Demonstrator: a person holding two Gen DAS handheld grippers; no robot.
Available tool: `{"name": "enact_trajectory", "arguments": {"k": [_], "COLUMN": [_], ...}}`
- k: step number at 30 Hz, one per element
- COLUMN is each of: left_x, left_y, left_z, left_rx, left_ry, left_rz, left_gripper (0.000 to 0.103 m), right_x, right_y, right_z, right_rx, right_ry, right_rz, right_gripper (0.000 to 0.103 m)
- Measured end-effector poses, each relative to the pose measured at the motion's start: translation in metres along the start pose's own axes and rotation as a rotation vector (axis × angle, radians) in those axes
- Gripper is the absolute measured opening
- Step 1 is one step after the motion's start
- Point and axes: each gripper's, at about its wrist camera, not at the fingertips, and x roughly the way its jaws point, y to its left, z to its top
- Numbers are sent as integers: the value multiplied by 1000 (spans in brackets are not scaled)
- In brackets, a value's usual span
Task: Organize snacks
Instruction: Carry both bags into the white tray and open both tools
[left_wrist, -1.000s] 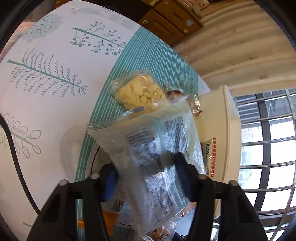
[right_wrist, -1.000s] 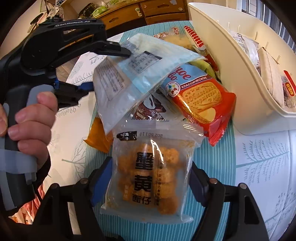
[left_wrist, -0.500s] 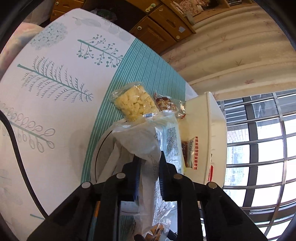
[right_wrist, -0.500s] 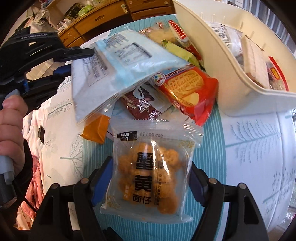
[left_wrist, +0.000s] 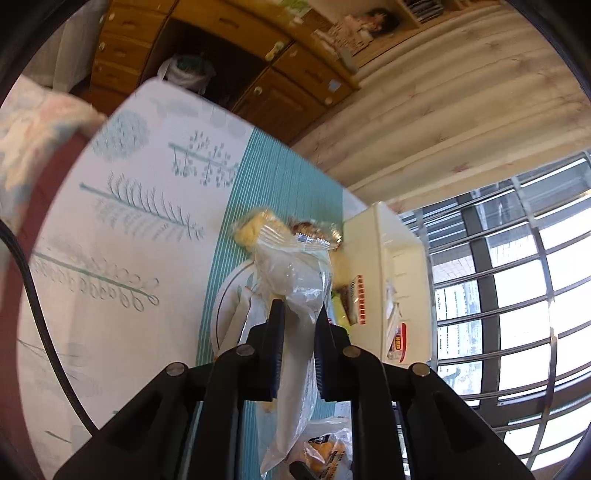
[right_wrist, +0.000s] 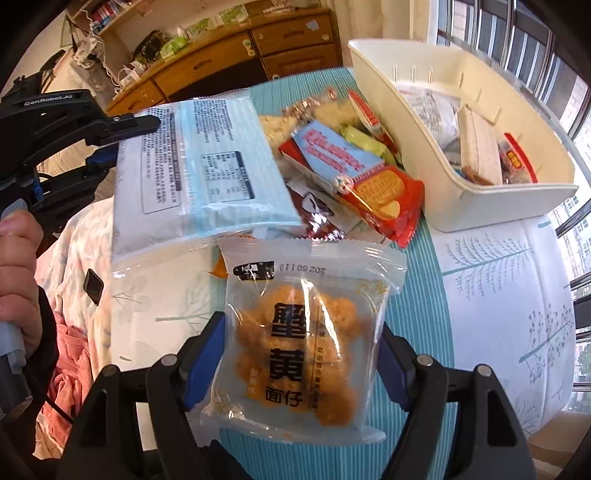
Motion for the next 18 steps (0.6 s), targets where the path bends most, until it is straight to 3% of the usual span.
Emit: {"name": "enact_trajectory", "arguments": {"k": [6, 18], "left_x": [-45, -95], "left_y": [-12, -54], "left_z": [2, 1], "left_rx": [43, 136], "left_ry": [-66, -185], "left_rz": [-15, -29], "left_gripper": [12, 12], "right_x": [-21, -64], "right_y": [11, 6], "right_z": [2, 25], "right_rx": [-18, -42], "right_ry": [-64, -204], "right_rz": [-5, 24], "right_gripper": [75, 75]}}
